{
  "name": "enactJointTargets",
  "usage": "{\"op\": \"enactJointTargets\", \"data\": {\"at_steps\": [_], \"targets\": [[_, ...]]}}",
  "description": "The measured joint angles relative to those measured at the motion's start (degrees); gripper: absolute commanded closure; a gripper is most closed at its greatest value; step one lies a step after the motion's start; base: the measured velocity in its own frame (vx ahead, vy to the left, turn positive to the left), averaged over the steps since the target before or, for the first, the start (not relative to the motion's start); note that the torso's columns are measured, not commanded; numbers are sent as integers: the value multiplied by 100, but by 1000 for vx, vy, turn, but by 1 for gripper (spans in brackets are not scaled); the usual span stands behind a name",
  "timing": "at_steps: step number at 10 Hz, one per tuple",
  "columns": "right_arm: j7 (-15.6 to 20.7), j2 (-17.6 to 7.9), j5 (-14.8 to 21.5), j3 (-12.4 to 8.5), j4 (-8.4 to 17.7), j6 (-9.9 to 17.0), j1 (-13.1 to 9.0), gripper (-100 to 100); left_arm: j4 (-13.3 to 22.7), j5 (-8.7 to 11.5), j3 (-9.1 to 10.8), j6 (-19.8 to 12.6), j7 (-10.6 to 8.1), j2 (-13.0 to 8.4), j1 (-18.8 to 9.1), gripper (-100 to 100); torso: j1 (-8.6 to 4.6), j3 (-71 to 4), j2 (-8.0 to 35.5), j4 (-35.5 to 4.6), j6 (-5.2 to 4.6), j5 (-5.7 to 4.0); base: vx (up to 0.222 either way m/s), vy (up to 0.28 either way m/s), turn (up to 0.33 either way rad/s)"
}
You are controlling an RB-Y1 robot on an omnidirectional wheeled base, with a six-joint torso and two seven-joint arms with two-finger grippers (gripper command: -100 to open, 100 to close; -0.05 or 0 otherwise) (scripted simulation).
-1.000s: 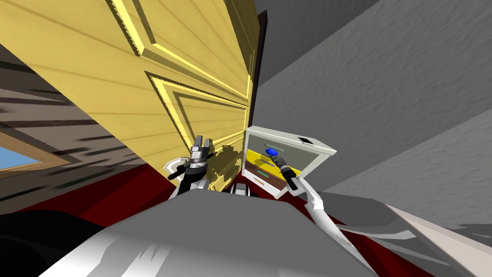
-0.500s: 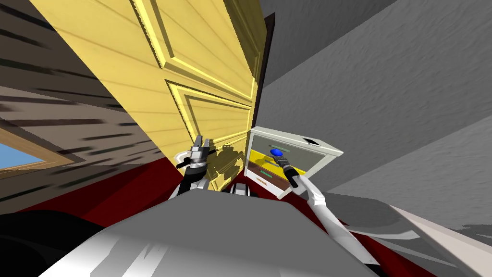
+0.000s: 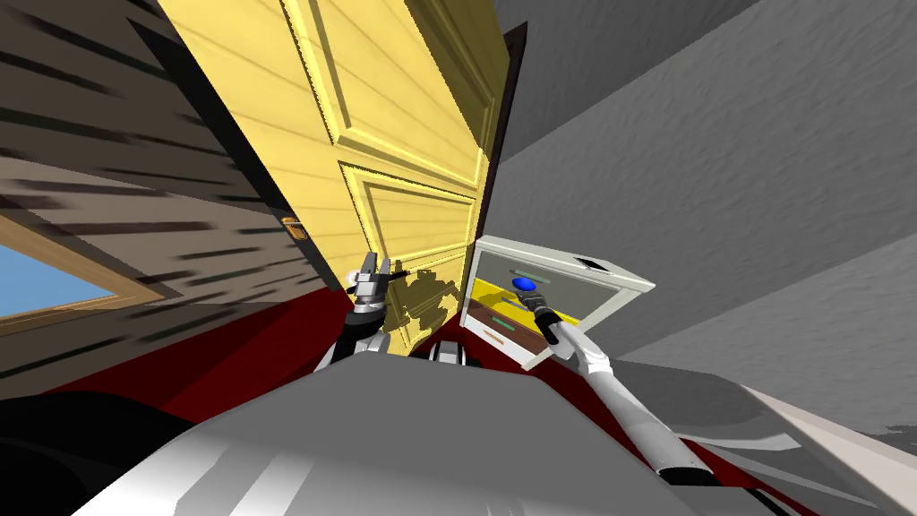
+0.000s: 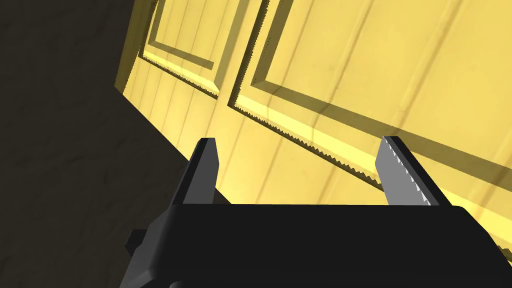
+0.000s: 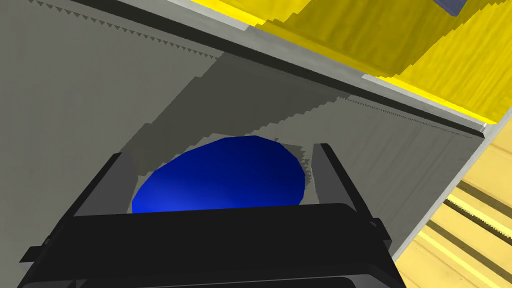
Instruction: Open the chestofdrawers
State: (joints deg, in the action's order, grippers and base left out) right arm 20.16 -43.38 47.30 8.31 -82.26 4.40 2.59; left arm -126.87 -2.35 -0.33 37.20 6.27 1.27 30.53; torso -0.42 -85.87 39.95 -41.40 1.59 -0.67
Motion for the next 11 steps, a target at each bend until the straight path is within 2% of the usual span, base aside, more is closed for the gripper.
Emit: {"op": "enactJointTargets", "data": {"at_steps": [2,4,6,7,8,9,11], "targets": [[48,-241,177,100,292,231,-179,-100,0,0,0,0,0,0,1,0,22,18,36,-17,-8,16,-59,114,36],[106,-391,443,171,774,349,-470,-100,0,0,0,0,0,0,0,0,41,35,66,-35,-9,33,-78,126,56],[112,-671,455,333,903,579,-566,-100,0,0,1,0,0,-1,0,0,69,57,105,-58,-11,56,-76,107,95],[129,-793,541,404,1087,676,-679,-100,0,0,0,0,0,0,0,0,83,68,126,-73,-14,72,-101,160,95],[154,-935,608,487,1273,792,-805,-100,0,0,0,0,0,0,0,0,118,79,146,-87,-19,93,-97,173,67],[230,-1256,387,746,1302,1037,-907,-100,0,0,0,0,0,0,1,0,158,98,183,-108,-26,123,-58,97,28],[148,-1135,789,516,1599,919,-966,-100,0,0,1,0,0,-1,1,0,146,114,207,-116,-35,124,-28,47,40]]}}
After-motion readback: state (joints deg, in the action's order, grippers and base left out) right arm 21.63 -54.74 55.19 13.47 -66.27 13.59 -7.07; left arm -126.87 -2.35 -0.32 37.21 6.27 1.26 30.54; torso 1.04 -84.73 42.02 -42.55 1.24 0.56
